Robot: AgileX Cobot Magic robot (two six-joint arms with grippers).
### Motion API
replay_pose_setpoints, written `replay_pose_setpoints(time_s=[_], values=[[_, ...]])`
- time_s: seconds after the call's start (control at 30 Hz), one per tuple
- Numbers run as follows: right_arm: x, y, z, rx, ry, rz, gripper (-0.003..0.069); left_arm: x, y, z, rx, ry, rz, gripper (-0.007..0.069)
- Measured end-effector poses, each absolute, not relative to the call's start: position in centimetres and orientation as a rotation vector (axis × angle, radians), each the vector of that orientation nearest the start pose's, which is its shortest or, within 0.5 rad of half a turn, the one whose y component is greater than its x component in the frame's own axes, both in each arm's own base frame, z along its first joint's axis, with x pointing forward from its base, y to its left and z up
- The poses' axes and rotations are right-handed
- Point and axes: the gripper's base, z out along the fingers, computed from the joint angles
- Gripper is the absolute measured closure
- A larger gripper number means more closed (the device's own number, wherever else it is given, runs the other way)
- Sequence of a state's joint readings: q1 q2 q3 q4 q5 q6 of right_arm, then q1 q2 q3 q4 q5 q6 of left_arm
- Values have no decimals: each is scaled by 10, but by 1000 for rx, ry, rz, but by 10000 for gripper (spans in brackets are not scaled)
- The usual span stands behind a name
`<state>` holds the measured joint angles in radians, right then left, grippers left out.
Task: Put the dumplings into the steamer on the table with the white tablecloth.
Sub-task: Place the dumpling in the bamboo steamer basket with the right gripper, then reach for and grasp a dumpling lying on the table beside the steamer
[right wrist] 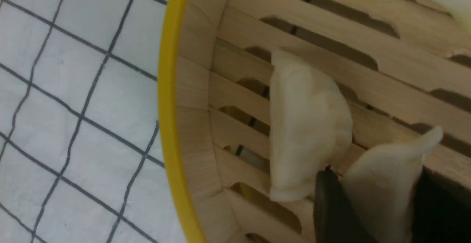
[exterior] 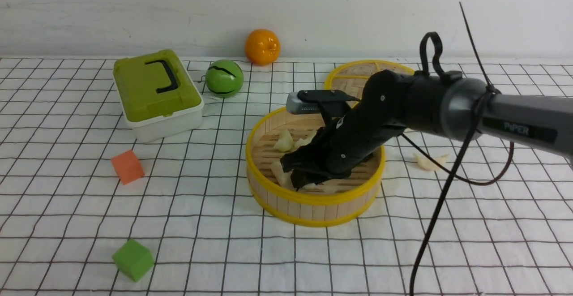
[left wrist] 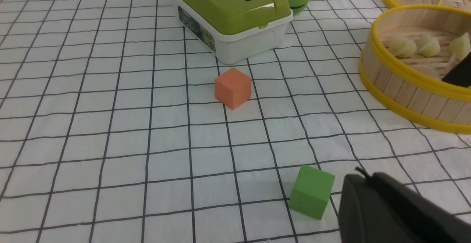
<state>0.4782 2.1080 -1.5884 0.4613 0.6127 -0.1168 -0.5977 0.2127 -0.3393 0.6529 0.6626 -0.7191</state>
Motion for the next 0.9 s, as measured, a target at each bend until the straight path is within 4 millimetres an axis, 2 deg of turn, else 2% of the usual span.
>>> replay_pose_setpoints(time_s=[0.1,0.33,0.43,0.5,0.53,0.57,0.6,0.63,0.67,0.7,0.73,0.77,0.8,0.83,0.87,0.9], values=[[400,233,186,-382,2609,594,386,62,-1,267,141,1884,-163,606],[399,233,190,-384,2603,597,211,62,-1,267,141,1884,-163,604],[397,230,203,-387,2576,597,169,62,-1,267,141,1884,-163,602],[396,221,230,-368,2521,606,147,62,-1,267,141,1883,-164,601],[396,211,249,-348,2480,606,142,62,-1,267,142,1883,-162,599],[397,209,249,-345,2480,602,142,62,-1,267,142,1882,-161,599],[399,187,271,-309,2431,571,139,62,-1,267,142,1882,-161,598],[401,175,279,-296,2413,547,138,62,-1,267,142,1882,-161,597],[401,172,283,-293,2404,539,138,62,-1,267,142,1882,-161,597],[405,156,288,-284,2391,494,138,62,-1,267,142,1882,-161,596],[412,130,291,-293,2386,406,138,62,-1,267,142,1882,-161,594],[415,115,288,-314,2398,349,138,62,-1,267,142,1882,-161,594],[417,110,286,-323,2403,329,138,62,-1,267,142,1882,-161,594],[423,91,273,-368,2457,269,138,62,-1,267,142,1882,-161,593],[423,89,270,-376,2472,266,138,62,-1,267,142,1882,-161,592],[427,78,254,-409,2533,247,138,62,-1,267,142,1882,-161,591]])
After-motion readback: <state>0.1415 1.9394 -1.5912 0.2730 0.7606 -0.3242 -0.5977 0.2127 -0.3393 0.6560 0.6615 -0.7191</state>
